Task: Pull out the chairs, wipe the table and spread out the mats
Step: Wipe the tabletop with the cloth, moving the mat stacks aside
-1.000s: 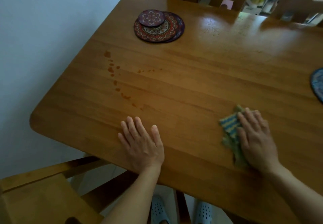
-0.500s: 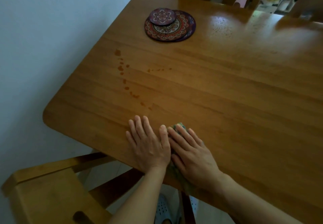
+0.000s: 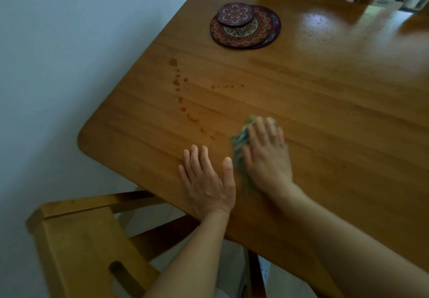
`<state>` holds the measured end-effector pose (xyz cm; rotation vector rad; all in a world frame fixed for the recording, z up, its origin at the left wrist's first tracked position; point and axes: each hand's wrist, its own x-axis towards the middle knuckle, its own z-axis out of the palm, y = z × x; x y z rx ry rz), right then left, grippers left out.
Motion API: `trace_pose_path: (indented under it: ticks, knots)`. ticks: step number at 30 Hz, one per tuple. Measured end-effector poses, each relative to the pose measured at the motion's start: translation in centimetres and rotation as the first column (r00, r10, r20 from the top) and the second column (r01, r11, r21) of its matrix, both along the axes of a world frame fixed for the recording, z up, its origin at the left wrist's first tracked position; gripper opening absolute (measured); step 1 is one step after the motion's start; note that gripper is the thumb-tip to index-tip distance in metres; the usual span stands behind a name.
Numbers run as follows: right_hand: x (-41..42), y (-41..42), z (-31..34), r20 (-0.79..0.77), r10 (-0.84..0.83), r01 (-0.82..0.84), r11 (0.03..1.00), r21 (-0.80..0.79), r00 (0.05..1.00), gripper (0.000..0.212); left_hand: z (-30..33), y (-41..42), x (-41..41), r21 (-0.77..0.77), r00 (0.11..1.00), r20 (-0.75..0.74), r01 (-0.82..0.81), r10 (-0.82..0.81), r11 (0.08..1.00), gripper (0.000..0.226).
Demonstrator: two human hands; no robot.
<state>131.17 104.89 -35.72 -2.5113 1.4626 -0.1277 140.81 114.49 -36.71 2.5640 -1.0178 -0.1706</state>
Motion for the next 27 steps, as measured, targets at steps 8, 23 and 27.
trace_pose_path:
  ticks: [8, 23, 27]
  knots:
    - [-11.3, 6.0, -0.4, -0.157, 0.077, -0.079, 0.997, -0.007, 0.985, 0.07, 0.4, -0.6, 3.4, -0.162, 0.993, -0.114, -0.042, 0.023, 0.986, 0.052]
    - [23.1, 6.4, -0.7, -0.007, 0.167, -0.167, 0.985, -0.04, 0.986, 0.063, 0.7, -2.1, 26.1, -0.158, 0.981, -0.171, 0.064, -0.091, 0.985, 0.016]
    - [25.3, 4.7, -0.5, 0.018, 0.27, -0.27, 0.963, -0.008, 0.963, 0.066, 0.8, -4.2, 27.7, -0.199, 0.984, -0.098, 0.128, -0.15, 0.972, 0.015]
